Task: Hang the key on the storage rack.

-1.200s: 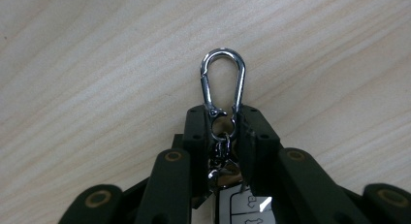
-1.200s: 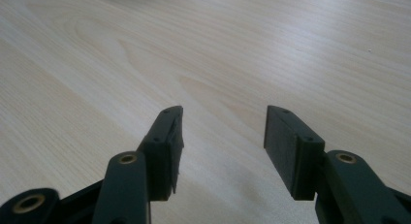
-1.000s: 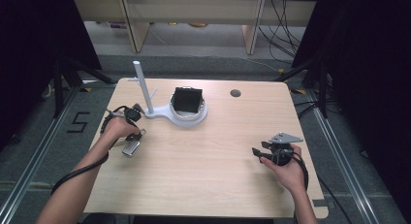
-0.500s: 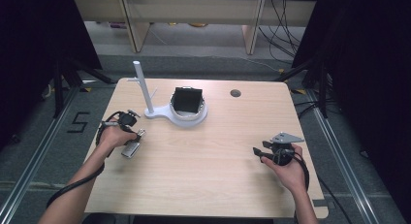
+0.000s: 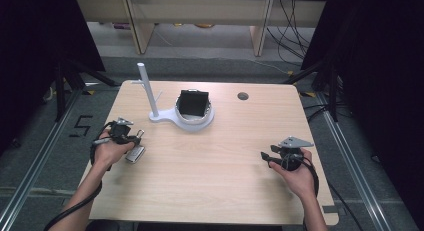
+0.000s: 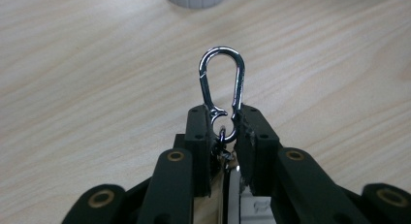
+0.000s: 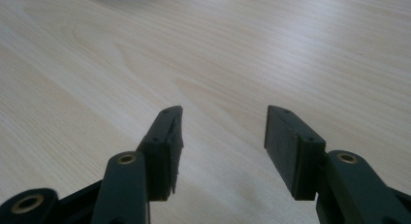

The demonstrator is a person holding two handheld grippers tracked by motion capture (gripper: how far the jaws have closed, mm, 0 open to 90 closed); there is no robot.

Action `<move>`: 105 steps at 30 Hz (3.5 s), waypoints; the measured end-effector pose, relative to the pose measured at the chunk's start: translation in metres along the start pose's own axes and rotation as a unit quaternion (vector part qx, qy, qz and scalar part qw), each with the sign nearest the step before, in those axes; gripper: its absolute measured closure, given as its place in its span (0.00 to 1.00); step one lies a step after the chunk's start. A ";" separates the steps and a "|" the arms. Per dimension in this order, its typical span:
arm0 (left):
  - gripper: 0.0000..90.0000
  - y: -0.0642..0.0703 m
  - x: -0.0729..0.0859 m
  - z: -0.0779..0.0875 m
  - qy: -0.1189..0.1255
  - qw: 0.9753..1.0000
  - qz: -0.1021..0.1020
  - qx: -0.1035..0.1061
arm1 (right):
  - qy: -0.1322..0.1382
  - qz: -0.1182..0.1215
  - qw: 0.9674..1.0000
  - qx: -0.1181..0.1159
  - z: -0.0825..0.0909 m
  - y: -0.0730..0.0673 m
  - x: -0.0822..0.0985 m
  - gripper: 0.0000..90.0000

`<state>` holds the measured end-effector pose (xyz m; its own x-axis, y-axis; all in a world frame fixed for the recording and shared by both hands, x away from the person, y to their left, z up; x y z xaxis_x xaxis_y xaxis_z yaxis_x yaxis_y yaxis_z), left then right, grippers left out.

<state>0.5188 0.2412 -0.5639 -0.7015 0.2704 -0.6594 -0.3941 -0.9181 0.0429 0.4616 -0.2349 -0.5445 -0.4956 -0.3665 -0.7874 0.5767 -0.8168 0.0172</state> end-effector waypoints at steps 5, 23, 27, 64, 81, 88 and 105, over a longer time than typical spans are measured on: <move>0.84 -0.002 -0.002 0.011 0.035 0.999 0.008 -0.001 | -0.004 -0.005 1.000 -0.006 0.000 -0.002 0.001 0.55; 0.84 0.001 -0.024 0.055 0.161 0.986 0.052 -0.011 | 0.005 -0.017 1.000 -0.003 0.001 -0.004 0.001 0.55; 0.84 0.001 -0.028 0.060 0.179 0.982 0.056 -0.008 | 0.006 -0.015 1.000 0.000 0.000 -0.004 0.001 0.55; 0.84 0.005 -0.085 0.101 0.280 0.959 0.047 -0.018 | 0.008 -0.011 1.000 0.004 0.001 -0.003 0.000 0.55; 0.84 0.002 -0.107 0.108 0.297 0.954 0.043 -0.022 | 0.003 -0.020 1.000 0.002 0.000 -0.006 0.002 0.55; 0.84 0.002 -0.116 0.109 0.302 0.952 0.044 -0.024 | 0.008 0.001 1.000 0.002 0.000 -0.002 0.001 0.54; 0.84 -0.004 -0.132 0.110 0.306 0.951 0.046 -0.024 | 0.004 -0.009 1.000 0.001 0.000 -0.004 0.002 0.54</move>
<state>0.5470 0.2409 -0.3943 -0.2497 -0.0181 -0.9682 -0.3090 -0.9461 0.0974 0.4586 -0.2323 -0.5465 -0.5002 -0.3478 -0.7930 0.5662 -0.8243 0.0044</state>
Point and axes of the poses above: each handheld gripper's, and its own axes: z roughly backward along the jaws, x roughly out of its underside, y roughly to its right, the point moved 10 cm from there along -z, roughly forward along the jaws, and after that the axes turned 3 degrees about z, right-handed, at the moved point
